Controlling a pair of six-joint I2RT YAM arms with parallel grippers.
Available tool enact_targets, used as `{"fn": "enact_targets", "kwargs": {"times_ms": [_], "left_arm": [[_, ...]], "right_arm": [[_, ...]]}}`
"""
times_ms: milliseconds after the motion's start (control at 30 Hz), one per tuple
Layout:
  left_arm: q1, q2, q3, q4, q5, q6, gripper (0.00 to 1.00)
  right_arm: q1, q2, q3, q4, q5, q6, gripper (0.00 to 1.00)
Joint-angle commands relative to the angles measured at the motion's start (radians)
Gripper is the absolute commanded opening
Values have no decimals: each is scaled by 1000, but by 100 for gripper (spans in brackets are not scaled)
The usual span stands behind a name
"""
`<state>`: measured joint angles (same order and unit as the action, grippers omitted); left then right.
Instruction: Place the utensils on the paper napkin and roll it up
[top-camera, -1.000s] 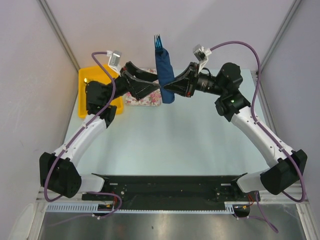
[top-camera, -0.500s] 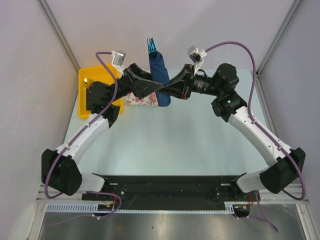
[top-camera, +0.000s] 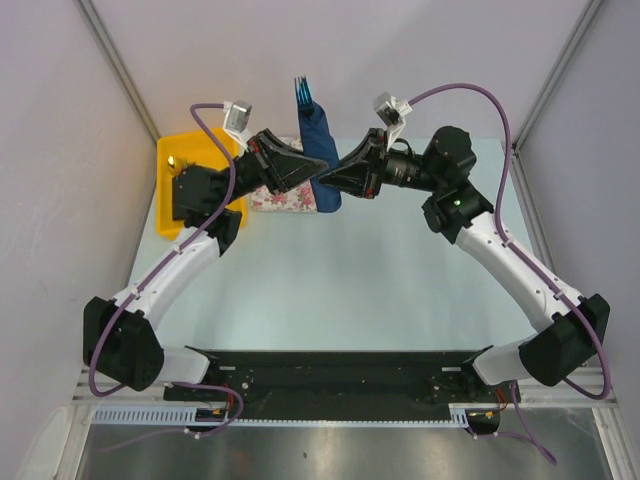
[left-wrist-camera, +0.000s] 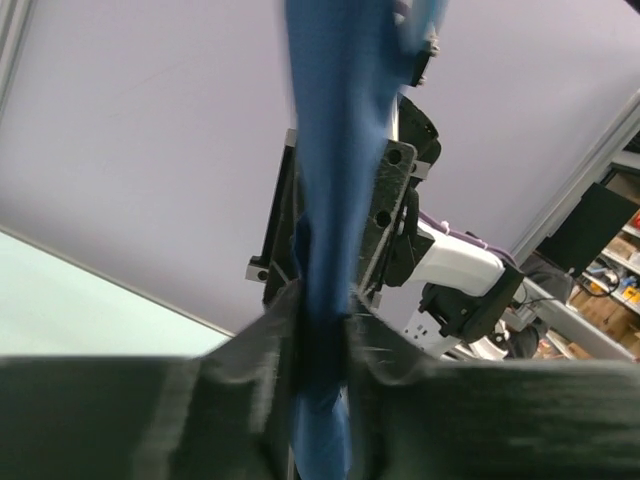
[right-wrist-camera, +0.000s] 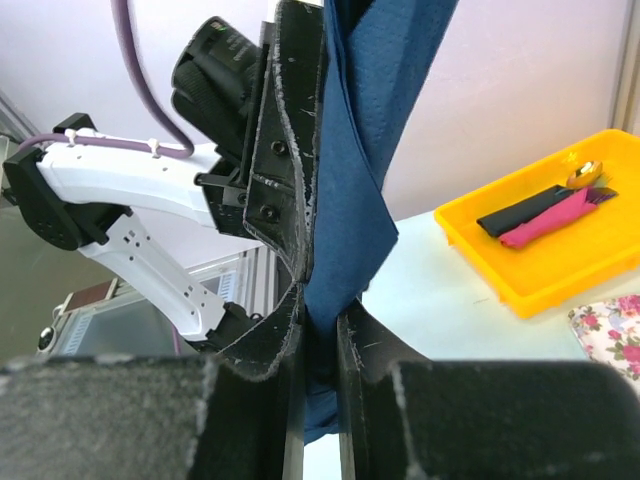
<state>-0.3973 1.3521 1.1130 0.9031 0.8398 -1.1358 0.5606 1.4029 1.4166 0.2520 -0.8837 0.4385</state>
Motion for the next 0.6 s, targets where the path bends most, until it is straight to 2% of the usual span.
{"fn": "enact_targets", "kwargs": {"times_ms": [0, 33, 67, 267, 300, 433, 500, 567], "left_arm": [[-5, -15, 34, 39, -21, 18, 17], [-5, -13, 34, 39, -22, 19, 12], [-5, -13, 33, 36, -21, 21, 0], [-5, -14, 27, 33, -22, 44, 0], [-2, -18, 27, 33, -22, 50, 0], [23, -22, 31, 22, -42, 79, 0], [29, -18, 39, 22, -42, 80, 0], [34, -13, 42, 23, -41, 80, 0]], "right_arm": [[1, -4, 53, 36, 9, -23, 0], [1, -7, 51, 32, 9, -24, 0], [1, -7, 53, 29, 11, -26, 0], [-8, -10, 58, -11, 32, -38, 1], [-10, -10, 61, -37, 37, -46, 9], [-39, -19, 62, -86, 61, -64, 27], [-62, -24, 61, -108, 66, -63, 39], [-74, -27, 67, -122, 68, -63, 45]]}}
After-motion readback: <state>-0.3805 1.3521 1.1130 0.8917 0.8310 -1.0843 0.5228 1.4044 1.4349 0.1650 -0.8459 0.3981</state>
